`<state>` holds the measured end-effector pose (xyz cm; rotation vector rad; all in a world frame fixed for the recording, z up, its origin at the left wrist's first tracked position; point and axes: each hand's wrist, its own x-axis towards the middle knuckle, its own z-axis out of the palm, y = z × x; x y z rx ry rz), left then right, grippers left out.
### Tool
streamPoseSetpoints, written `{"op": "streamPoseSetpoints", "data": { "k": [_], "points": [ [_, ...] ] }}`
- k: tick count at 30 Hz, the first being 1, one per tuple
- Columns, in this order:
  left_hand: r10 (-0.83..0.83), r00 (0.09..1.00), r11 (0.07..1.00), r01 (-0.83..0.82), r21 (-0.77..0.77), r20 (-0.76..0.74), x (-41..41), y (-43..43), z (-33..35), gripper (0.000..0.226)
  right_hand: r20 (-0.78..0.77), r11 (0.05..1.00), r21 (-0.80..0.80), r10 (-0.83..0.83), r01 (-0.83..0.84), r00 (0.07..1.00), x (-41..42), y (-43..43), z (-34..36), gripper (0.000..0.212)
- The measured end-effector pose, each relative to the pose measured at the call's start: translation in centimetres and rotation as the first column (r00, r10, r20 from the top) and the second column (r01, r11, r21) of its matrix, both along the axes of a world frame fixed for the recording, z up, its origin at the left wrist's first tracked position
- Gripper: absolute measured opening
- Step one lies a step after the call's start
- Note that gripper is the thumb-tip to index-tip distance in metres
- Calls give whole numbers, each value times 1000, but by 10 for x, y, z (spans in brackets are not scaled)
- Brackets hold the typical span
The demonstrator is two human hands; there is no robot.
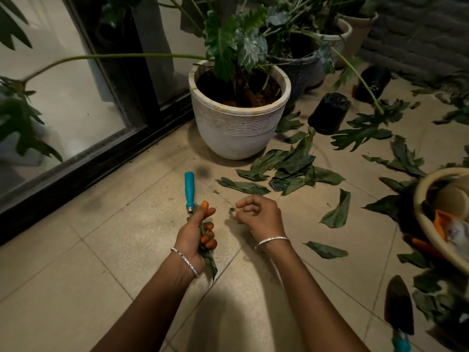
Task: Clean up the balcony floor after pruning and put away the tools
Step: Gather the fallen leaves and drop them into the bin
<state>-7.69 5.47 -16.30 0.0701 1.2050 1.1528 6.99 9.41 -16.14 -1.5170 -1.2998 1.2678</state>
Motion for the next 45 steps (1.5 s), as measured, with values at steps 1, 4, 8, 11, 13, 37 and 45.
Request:
{"op": "streamPoseSetpoints", "data": {
  "k": [1, 4, 8, 11, 13, 37, 45],
  "points": [
    [-11, 1000, 1000, 11, 1, 9, -2, 0, 1, 41, -100, 999, -19, 25, -27, 995, -10, -5, 6, 23],
    [-49, 997, 999, 48, 14, 59, -7, -1, 0, 42, -117, 996, 27, 85, -82, 989, -36, -16, 13, 22],
    [17, 1000, 1000, -16, -22, 14, -12, 8, -7, 27, 114, 970, 175, 150, -168, 982, -51, -16, 7, 12],
    [9, 1000, 999, -8, -37, 6, -13, 18, -7, 26, -9, 994, 106, 5, -4, 1000, -38, -3, 3, 9],
    [-14, 999, 1000, 14, -5, 48, -14, 26, -8, 28, 43, 990, 88, -112, 108, 993, -19, 11, -9, 3],
    [-145, 989, 989, 145, 9, 23, -27, 81, 0, 29, 818, 962, 270, -246, 30, 520, 1, 72, -67, 9],
    [-214, 977, 976, 214, -44, -13, -20, 70, 2, 61, 410, 866, 275, -498, 417, 764, -26, -5, -20, 3]
  ]
}}
